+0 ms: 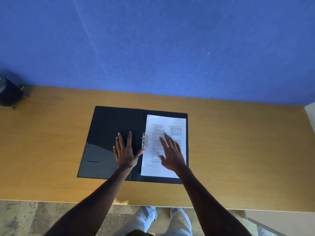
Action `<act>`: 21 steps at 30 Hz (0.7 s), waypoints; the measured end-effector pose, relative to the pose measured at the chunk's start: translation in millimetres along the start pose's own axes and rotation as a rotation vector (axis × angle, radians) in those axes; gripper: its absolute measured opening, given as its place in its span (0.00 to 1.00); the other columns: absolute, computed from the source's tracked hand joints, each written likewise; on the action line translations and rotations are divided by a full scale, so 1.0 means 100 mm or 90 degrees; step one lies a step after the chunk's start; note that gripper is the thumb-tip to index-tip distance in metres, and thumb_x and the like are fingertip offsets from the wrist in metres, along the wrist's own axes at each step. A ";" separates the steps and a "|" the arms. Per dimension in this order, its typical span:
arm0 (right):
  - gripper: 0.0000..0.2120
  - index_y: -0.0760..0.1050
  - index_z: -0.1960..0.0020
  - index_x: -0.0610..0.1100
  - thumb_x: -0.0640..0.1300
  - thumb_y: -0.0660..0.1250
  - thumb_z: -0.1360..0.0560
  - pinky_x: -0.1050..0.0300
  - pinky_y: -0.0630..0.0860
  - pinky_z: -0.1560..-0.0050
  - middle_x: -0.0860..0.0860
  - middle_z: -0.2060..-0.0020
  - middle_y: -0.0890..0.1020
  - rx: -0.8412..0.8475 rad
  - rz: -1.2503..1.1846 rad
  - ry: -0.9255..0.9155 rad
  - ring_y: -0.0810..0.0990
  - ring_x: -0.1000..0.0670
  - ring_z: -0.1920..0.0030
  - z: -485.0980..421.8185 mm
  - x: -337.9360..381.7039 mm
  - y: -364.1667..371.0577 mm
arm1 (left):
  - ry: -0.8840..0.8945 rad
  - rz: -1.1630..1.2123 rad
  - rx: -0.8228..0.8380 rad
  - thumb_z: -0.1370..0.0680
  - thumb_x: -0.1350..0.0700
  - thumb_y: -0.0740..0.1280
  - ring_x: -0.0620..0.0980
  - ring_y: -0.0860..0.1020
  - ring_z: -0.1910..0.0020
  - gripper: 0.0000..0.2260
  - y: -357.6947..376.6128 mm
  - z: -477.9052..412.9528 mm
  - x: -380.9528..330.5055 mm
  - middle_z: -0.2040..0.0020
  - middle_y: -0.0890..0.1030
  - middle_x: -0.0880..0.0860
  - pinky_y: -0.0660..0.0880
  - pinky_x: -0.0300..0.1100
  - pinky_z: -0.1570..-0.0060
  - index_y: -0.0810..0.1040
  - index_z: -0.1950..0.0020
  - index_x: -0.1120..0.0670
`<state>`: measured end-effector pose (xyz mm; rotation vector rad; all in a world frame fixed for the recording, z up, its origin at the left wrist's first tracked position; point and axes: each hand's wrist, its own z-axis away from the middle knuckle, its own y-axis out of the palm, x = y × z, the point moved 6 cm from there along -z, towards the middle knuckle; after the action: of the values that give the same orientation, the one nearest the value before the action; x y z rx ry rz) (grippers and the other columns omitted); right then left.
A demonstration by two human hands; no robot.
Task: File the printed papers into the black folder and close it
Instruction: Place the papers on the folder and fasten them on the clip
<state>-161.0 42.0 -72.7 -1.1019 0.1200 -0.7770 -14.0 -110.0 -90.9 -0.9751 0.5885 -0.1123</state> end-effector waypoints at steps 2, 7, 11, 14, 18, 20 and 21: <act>0.40 0.45 0.11 0.49 0.55 0.64 0.14 0.40 0.49 0.11 0.49 0.11 0.40 0.002 0.002 0.001 0.42 0.47 0.10 0.00 0.00 0.00 | -0.001 -0.003 0.001 0.35 0.20 0.49 0.60 0.41 0.10 0.56 -0.01 -0.01 -0.01 0.11 0.39 0.58 0.47 0.64 0.13 0.47 0.10 0.44; 0.40 0.45 0.11 0.50 0.55 0.63 0.14 0.40 0.49 0.11 0.49 0.12 0.39 -0.001 0.004 0.000 0.42 0.47 0.10 0.00 0.02 0.00 | 0.002 -0.005 0.026 0.23 0.29 0.68 0.60 0.40 0.10 0.49 -0.01 -0.02 0.02 0.11 0.38 0.57 0.46 0.65 0.13 0.46 0.10 0.44; 0.40 0.44 0.11 0.49 0.56 0.63 0.14 0.41 0.49 0.11 0.49 0.12 0.39 0.001 0.020 -0.001 0.42 0.47 0.10 0.00 0.01 -0.01 | 0.018 -0.006 0.050 0.23 0.29 0.68 0.59 0.39 0.10 0.49 -0.03 -0.05 0.05 0.11 0.37 0.56 0.46 0.64 0.13 0.46 0.10 0.43; 0.40 0.44 0.11 0.49 0.56 0.62 0.14 0.41 0.49 0.11 0.49 0.12 0.39 0.005 0.024 -0.002 0.42 0.47 0.10 0.01 0.02 -0.02 | 0.026 -0.020 0.049 0.20 0.30 0.65 0.59 0.38 0.10 0.46 -0.07 -0.05 0.13 0.11 0.37 0.56 0.45 0.64 0.13 0.46 0.10 0.45; 0.37 0.48 0.11 0.51 0.55 0.62 0.14 0.40 0.51 0.11 0.50 0.11 0.43 -0.005 0.030 0.020 0.46 0.47 0.10 -0.02 0.06 -0.06 | 0.009 -0.026 0.002 0.26 0.24 0.48 0.59 0.39 0.10 0.49 -0.28 -0.03 0.39 0.10 0.39 0.56 0.43 0.63 0.13 0.48 0.10 0.48; 0.34 0.51 0.11 0.52 0.54 0.60 0.13 0.40 0.50 0.11 0.51 0.11 0.46 -0.031 0.018 0.035 0.49 0.48 0.10 -0.07 0.14 -0.10 | -0.013 -0.015 -0.023 0.26 0.25 0.46 0.59 0.41 0.10 0.49 -0.41 -0.04 0.58 0.10 0.42 0.57 0.43 0.62 0.12 0.50 0.10 0.51; 0.33 0.51 0.12 0.52 0.53 0.60 0.13 0.40 0.50 0.11 0.51 0.11 0.48 -0.040 0.016 0.030 0.49 0.48 0.10 -0.09 0.22 -0.11 | -0.029 -0.013 -0.036 0.21 0.28 0.51 0.59 0.41 0.10 0.45 -0.48 -0.06 0.69 0.10 0.43 0.57 0.44 0.62 0.12 0.51 0.10 0.52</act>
<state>-155.1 19.2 -61.6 -1.1403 0.1993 -0.7822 48.7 -164.8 -83.7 -1.0370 0.5420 -0.0919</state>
